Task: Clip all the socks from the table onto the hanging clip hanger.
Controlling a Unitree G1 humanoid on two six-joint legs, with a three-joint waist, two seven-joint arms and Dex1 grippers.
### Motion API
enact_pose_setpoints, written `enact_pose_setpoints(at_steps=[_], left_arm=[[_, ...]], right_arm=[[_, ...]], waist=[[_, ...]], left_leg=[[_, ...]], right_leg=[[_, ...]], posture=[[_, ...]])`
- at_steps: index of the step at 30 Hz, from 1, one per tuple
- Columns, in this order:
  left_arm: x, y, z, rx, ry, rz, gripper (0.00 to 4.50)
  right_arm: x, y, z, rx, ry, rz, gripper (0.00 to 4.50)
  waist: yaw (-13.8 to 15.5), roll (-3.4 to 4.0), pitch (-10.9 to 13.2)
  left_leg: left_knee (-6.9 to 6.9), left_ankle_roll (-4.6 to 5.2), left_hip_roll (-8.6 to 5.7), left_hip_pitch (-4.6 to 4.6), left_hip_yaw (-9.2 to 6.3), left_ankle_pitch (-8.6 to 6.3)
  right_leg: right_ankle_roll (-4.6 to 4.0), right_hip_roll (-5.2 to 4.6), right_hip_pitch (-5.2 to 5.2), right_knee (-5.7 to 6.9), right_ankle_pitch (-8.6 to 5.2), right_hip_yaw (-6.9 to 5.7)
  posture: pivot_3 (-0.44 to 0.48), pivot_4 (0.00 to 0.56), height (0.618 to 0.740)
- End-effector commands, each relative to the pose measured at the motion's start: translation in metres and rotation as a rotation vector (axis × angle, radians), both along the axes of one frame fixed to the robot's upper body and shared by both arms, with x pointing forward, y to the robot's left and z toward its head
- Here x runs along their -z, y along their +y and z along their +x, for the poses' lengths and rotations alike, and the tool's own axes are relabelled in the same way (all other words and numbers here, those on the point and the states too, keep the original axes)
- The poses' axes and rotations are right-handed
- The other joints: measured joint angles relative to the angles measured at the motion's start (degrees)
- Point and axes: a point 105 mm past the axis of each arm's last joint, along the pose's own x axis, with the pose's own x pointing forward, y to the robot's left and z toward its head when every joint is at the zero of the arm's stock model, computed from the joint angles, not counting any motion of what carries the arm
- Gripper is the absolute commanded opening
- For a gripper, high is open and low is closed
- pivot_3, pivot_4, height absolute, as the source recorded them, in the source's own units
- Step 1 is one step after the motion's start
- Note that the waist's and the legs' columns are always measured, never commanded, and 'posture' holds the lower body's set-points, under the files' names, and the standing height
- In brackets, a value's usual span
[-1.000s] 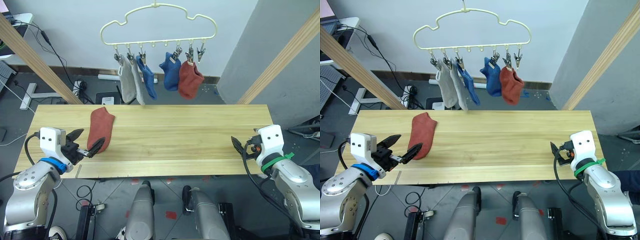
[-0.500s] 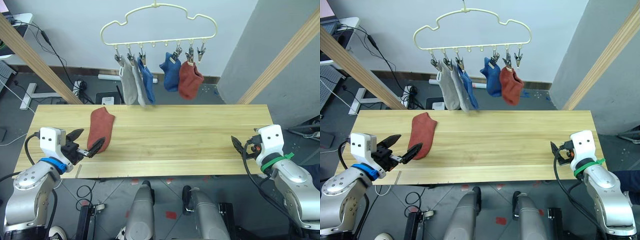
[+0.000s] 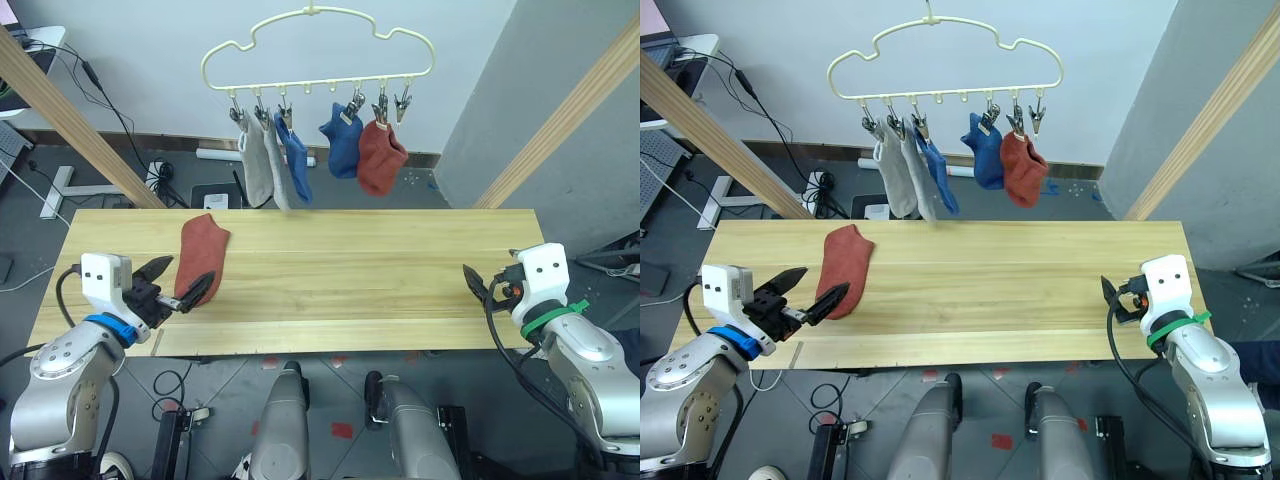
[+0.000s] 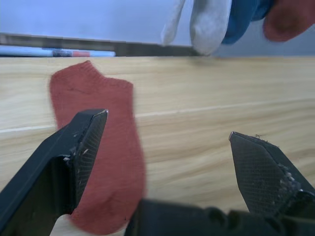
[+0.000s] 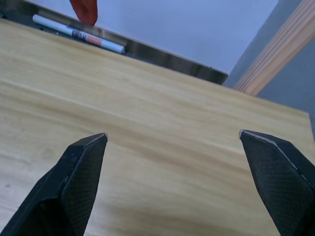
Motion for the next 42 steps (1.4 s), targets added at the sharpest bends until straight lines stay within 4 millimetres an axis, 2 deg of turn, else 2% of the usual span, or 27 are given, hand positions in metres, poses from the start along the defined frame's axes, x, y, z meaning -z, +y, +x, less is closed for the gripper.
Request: enact_pose_setpoints(at_steps=[1,4,6,8,12,14,15,16,19,28,32,38,42], left_arm=[[-0.039,-0.032,-0.005,0.125,-0.130,-0.022,4.50],[-0.056,-0.049,-0.003,0.192,-0.184,-0.024,4.50],[-0.063,-0.054,0.000,0.207,-0.207,-0.019,4.50],[-0.074,-0.062,0.004,0.235,-0.244,-0.025,4.50],[-0.087,-0.080,0.008,0.311,-0.287,-0.032,4.50],[-0.092,-0.086,0.010,0.337,-0.300,-0.042,4.50],[-0.095,-0.089,0.011,0.350,-0.307,-0.047,4.50],[-0.096,-0.090,0.011,0.357,-0.312,-0.051,4.50],[-0.101,-0.095,0.013,0.376,-0.324,-0.061,4.50],[-0.109,-0.100,0.016,0.415,-0.360,-0.047,4.50],[-0.117,-0.100,0.016,0.419,-0.382,-0.049,4.50],[-0.121,-0.101,0.017,0.415,-0.404,-0.050,4.50],[-0.125,-0.102,0.017,0.414,-0.420,-0.051,4.50]], right_arm=[[-0.030,0.023,0.002,-0.018,-0.122,0.017,4.49],[-0.046,0.040,0.009,-0.032,-0.184,0.058,4.49],[-0.055,0.047,0.013,-0.033,-0.213,0.087,4.49],[-0.068,0.057,0.020,-0.029,-0.254,0.110,4.14],[-0.089,0.080,0.034,-0.044,-0.328,0.167,4.14],[-0.098,0.086,0.042,-0.027,-0.363,0.201,3.82],[-0.101,0.090,0.045,-0.024,-0.375,0.215,3.82],[-0.103,0.092,0.048,-0.022,-0.382,0.223,3.34],[-0.107,0.096,0.057,-0.008,-0.400,0.227,2.37],[-0.125,0.116,0.084,-0.003,-0.459,0.274,2.37],[-0.140,0.126,0.095,-0.021,-0.498,0.300,2.37],[-0.157,0.137,0.104,-0.039,-0.545,0.325,2.37],[-0.161,0.140,0.110,-0.035,-0.552,0.327,2.37]], waist=[[0.0,0.00,0.0],[0.0,0.00,0.0],[0.0,0.00,0.0],[0.0,0.00,0.0],[-0.1,0.00,0.0],[-0.1,0.00,0.0],[-0.1,0.00,0.0],[-0.1,0.00,0.0],[-0.1,0.00,0.0],[-0.1,0.01,0.0],[-0.1,0.01,0.0],[-0.1,0.01,0.0],[-0.1,0.01,0.0]], left_leg=[[0.00,0.00,0.01,0.00,-0.02,0.00],[0.01,-0.02,0.01,0.01,-0.04,0.03],[0.01,-0.04,0.00,0.02,-0.02,0.05],[0.01,-0.04,-0.02,0.01,-0.03,0.05],[0.01,-0.04,0.00,-0.01,-0.06,0.06],[0.01,-0.04,0.00,0.00,-0.08,0.06],[0.00,-0.04,-0.01,-0.01,-0.07,0.06],[-0.01,-0.04,-0.01,-0.03,-0.08,0.06],[-0.01,-0.04,-0.01,-0.06,-0.09,0.06],[-0.02,-0.04,-0.01,-0.06,-0.09,0.06],[-0.02,-0.04,0.00,-0.06,-0.11,0.06],[-0.04,-0.03,0.00,-0.07,-0.11,0.06],[-0.04,-0.03,0.00,-0.08,-0.13,0.06]], right_leg=[[0.00,0.01,0.00,0.01,0.00,-0.01],[0.00,0.06,0.00,0.04,0.00,0.01],[0.01,0.06,0.02,0.03,0.01,0.03],[0.01,0.06,0.01,0.02,0.01,0.03],[0.01,0.11,-0.01,0.05,0.01,0.02],[0.01,0.12,0.01,0.05,0.01,0.02],[0.00,0.12,0.01,0.03,0.01,0.01],[0.00,0.12,0.01,0.02,0.02,0.01],[0.00,0.12,-0.02,0.02,0.02,-0.01],[-0.01,0.13,-0.03,0.03,0.02,-0.02],[-0.01,0.14,-0.03,0.05,0.02,-0.04],[-0.02,0.16,-0.03,0.01,0.03,-0.04],[-0.03,0.16,-0.03,0.02,0.03,-0.06]], posture=[[0.222,0.374,0.740],[0.222,0.374,0.740],[0.217,0.381,0.740],[0.210,0.384,0.740],[0.213,0.383,0.740],[0.211,0.382,0.740],[0.211,0.382,0.740],[0.211,0.382,0.740],[0.212,0.385,0.740],[0.214,0.382,0.740],[0.229,0.377,0.740],[0.236,0.374,0.740],[0.244,0.371,0.740]])
